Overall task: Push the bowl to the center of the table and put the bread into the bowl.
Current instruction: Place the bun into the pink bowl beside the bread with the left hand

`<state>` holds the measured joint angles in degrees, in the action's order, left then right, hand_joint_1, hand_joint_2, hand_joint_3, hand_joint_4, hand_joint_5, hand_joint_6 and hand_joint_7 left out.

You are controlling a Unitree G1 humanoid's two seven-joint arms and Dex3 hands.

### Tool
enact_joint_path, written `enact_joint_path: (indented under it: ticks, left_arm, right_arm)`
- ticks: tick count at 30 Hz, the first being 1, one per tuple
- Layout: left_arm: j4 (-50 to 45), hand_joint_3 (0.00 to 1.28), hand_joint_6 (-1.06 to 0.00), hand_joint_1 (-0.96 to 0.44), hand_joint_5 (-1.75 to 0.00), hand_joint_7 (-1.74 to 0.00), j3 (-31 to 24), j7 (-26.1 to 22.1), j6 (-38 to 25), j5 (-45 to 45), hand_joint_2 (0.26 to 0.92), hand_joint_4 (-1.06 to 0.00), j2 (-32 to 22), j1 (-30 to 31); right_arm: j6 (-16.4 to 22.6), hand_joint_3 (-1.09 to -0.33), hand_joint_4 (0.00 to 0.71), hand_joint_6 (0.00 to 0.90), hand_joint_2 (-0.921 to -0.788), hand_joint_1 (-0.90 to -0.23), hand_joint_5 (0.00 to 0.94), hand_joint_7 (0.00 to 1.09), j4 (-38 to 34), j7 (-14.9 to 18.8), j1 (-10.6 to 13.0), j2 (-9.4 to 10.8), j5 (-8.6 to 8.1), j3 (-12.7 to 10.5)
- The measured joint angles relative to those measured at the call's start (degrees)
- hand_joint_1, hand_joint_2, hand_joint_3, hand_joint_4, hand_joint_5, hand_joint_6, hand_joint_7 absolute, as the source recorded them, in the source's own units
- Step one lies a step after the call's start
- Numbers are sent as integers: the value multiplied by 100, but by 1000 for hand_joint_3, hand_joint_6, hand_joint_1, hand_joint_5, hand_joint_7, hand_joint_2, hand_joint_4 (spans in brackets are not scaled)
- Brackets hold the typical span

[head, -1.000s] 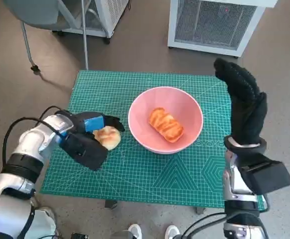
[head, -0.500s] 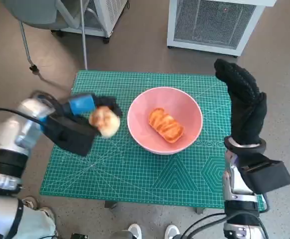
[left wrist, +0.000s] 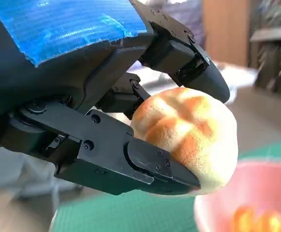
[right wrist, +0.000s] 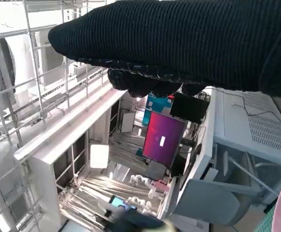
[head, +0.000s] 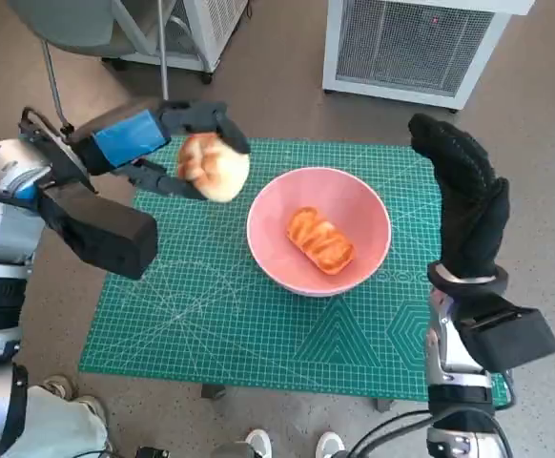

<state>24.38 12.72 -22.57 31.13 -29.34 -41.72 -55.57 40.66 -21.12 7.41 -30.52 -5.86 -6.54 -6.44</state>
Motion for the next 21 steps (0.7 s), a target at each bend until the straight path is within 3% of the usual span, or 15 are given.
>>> enact_joint_path:
  ticks: [14,18,20,21]
  left_arm:
    - [753,112,-604,0,-1180,-1257,527,579,518,-479,921,-609,754,-200]
    - [952,207,-531,0,-1305,-1347,669,366,362,-480,921,-467,904,-268]
    - [974,230,-499,-205,-833,-1398,734,197,169,-513,921,-434,951,-275]
    - [976,235,-494,-234,-720,-1406,764,136,69,-568,921,-435,969,-276]
  right_arm:
    - [4,-833,304,-1,-921,-492,5,638,50,-3,43,19,7,-3]
    - [4,-832,304,-1,-921,-492,5,638,78,-4,69,14,7,-9]
    - [4,-831,305,-1,-921,-493,5,638,84,-4,81,9,7,-12]
    - [4,-831,305,-1,-921,-493,5,638,84,-4,89,4,8,-14]
